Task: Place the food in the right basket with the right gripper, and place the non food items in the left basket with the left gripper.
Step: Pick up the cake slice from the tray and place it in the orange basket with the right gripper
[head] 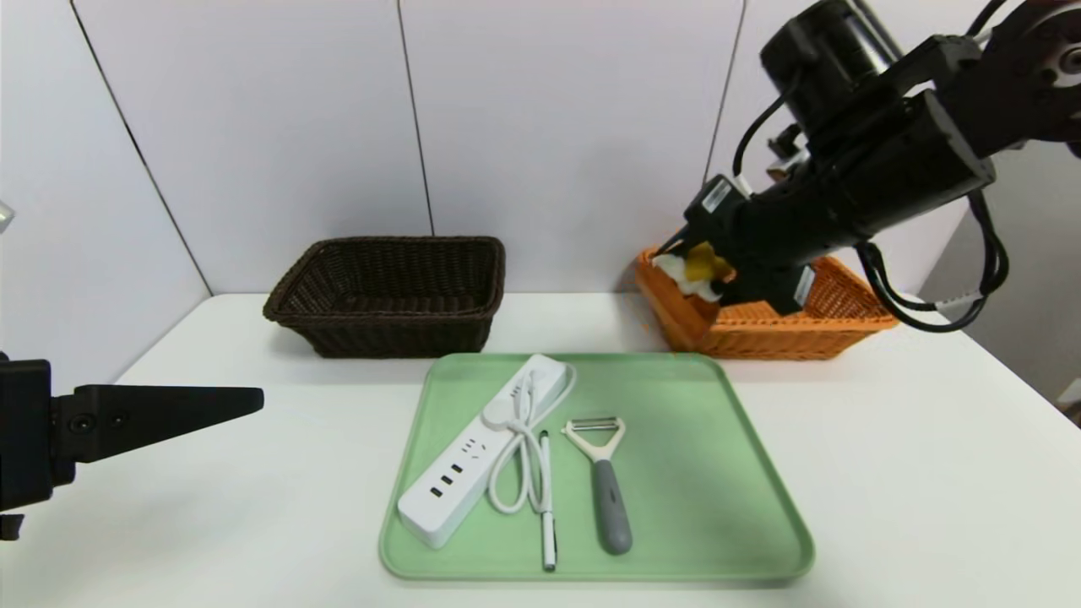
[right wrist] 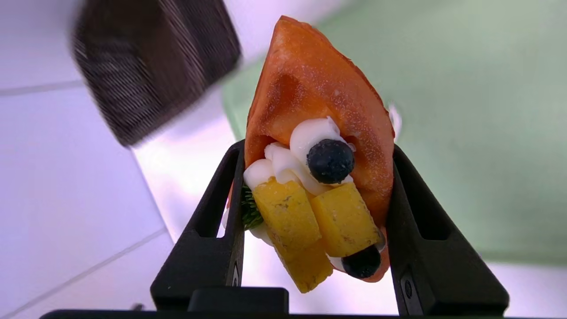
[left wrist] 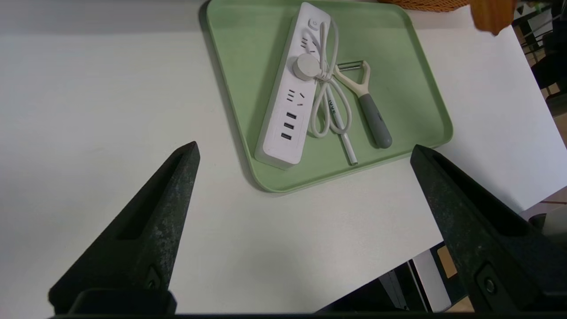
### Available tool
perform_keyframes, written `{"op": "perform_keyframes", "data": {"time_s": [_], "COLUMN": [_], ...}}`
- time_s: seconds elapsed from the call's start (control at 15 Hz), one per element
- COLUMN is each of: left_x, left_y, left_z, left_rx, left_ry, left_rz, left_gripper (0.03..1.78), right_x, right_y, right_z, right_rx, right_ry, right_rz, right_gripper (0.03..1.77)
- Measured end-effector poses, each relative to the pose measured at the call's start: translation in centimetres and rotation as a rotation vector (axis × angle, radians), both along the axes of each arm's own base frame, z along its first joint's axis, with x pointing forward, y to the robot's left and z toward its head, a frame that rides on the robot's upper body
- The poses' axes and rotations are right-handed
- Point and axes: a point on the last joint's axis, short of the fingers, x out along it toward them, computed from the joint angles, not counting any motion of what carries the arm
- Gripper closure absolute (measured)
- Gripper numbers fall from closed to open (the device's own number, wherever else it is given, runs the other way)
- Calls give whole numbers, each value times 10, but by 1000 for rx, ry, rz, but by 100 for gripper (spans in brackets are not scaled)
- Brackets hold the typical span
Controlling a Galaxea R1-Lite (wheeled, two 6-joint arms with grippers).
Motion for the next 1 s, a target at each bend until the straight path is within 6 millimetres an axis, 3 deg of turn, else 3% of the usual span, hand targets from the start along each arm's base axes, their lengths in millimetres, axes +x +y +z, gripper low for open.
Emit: {"op": "perform_keyframes", "data": {"time_s": [0.2,0.4,0.67,1.0], "left_x": [-1,-2,-1,-2], "left_y": [0,0,0,1], "left_z": [0,0,-2,-5], "left_rx": [0,-2,-1,2], "left_ry": [0,-1,3,10], "left_rz": [-1,0,0,0], "left_gripper": [12,12,12,12], "right_x": [22,51,88,123], "right_y": [-40,-84,-116,-131], "right_z": [13,6,-30,-73], "right_rx": [33,35,14,15], "right_ry": [-121,-147,-65,4], "right_rz": [-116,-256,-372,-448], "right_gripper": [93,93,93,93]}}
